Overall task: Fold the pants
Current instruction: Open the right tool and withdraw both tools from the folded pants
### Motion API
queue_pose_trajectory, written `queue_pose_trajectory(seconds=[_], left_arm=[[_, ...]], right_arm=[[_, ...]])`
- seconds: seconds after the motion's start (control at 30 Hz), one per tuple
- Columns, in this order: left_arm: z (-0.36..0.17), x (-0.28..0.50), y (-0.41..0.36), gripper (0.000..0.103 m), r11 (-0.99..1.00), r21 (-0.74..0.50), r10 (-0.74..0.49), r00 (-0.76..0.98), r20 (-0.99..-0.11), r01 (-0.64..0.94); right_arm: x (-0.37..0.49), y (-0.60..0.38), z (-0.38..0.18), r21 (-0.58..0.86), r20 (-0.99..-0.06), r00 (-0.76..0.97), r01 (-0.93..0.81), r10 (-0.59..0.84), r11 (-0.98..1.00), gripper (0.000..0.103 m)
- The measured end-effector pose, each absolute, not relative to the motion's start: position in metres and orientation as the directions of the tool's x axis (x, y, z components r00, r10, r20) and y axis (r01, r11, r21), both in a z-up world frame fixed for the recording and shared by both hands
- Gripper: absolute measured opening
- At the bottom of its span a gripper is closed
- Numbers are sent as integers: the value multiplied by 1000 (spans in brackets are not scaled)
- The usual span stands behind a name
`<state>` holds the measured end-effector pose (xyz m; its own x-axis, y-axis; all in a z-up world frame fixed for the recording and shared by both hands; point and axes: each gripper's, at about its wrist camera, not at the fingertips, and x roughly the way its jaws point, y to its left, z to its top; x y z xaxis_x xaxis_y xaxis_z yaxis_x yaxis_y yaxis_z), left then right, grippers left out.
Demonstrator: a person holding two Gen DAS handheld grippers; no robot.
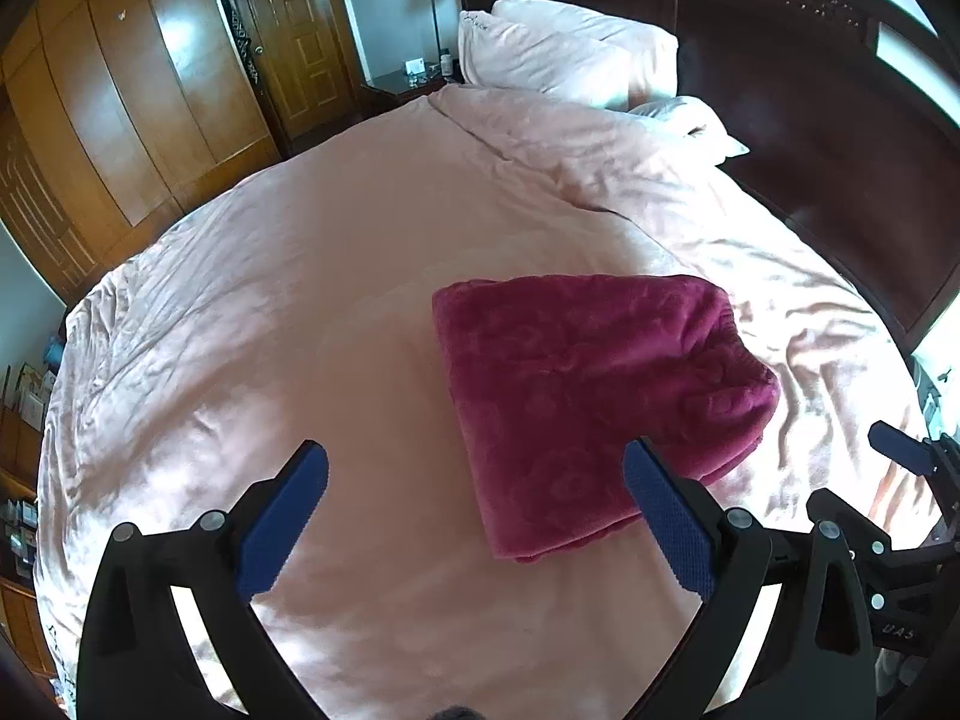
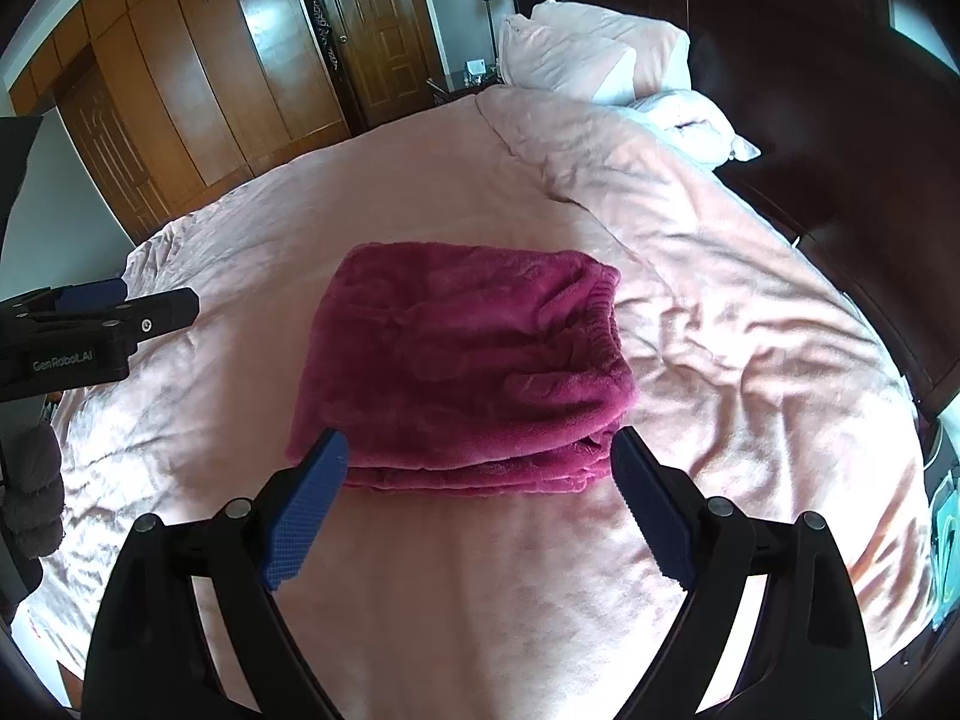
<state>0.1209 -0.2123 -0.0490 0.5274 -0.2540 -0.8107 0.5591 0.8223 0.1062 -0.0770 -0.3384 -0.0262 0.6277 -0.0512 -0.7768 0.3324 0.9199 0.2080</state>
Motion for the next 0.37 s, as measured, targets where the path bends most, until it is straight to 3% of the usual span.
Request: queue_pose_trajectory(seconds=[0.37], left_arm=[[-78, 131, -228, 98, 839, 120, -187, 488, -853, 531]], right_arm=[[-67, -368, -57, 213, -818, 572, 387, -52, 897, 90]])
